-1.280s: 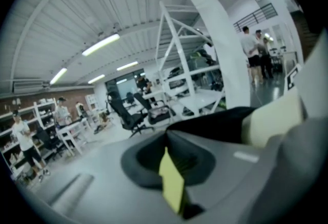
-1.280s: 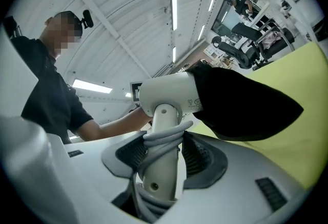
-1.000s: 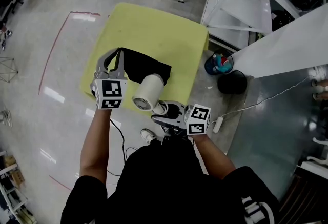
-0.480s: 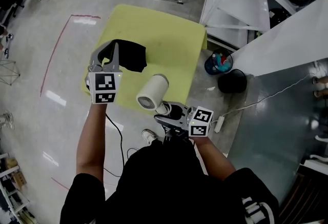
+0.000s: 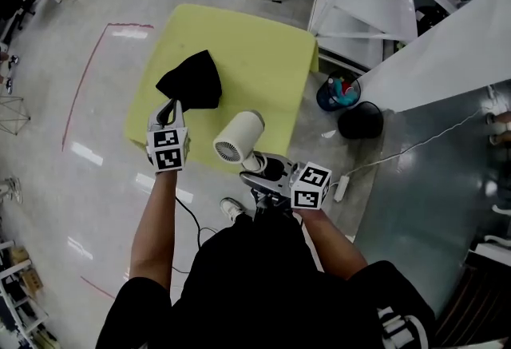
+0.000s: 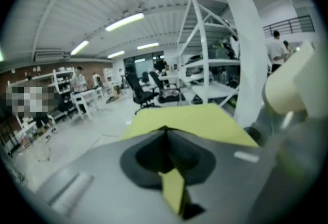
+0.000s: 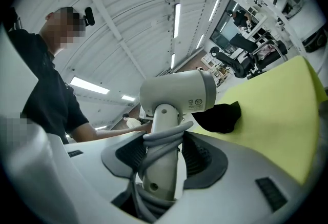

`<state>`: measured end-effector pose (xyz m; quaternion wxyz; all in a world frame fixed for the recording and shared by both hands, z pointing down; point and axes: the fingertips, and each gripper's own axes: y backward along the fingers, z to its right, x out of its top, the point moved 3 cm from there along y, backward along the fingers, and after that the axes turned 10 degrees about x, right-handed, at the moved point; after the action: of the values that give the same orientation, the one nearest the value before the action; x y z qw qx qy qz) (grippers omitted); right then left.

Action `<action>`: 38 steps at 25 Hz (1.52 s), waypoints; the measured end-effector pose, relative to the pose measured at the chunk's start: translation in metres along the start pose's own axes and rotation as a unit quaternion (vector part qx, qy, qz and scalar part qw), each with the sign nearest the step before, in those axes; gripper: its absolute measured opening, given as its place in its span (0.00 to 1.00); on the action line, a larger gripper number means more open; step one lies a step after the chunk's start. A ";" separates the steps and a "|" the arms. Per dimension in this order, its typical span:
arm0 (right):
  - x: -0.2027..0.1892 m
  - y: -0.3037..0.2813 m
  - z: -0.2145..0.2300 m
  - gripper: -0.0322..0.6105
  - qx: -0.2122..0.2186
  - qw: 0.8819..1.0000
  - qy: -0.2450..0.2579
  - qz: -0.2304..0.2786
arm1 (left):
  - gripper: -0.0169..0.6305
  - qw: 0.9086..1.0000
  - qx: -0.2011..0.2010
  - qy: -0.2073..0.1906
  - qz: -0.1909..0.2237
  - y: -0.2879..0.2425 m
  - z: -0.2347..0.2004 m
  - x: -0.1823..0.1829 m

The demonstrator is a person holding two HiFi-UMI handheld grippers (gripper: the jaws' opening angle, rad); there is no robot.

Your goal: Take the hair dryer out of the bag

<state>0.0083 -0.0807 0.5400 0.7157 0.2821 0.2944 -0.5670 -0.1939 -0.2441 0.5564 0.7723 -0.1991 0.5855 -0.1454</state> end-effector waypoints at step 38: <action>0.126 -0.024 -0.069 0.38 -0.219 0.929 0.285 0.092 | 0.10 0.971 -0.110 0.128 0.171 0.185 0.020 0.045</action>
<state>0.0006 -0.1162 0.3988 0.6948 0.2933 0.5757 -0.3161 -0.1641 -0.0988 0.4347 0.6777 -0.1597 0.7171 0.0297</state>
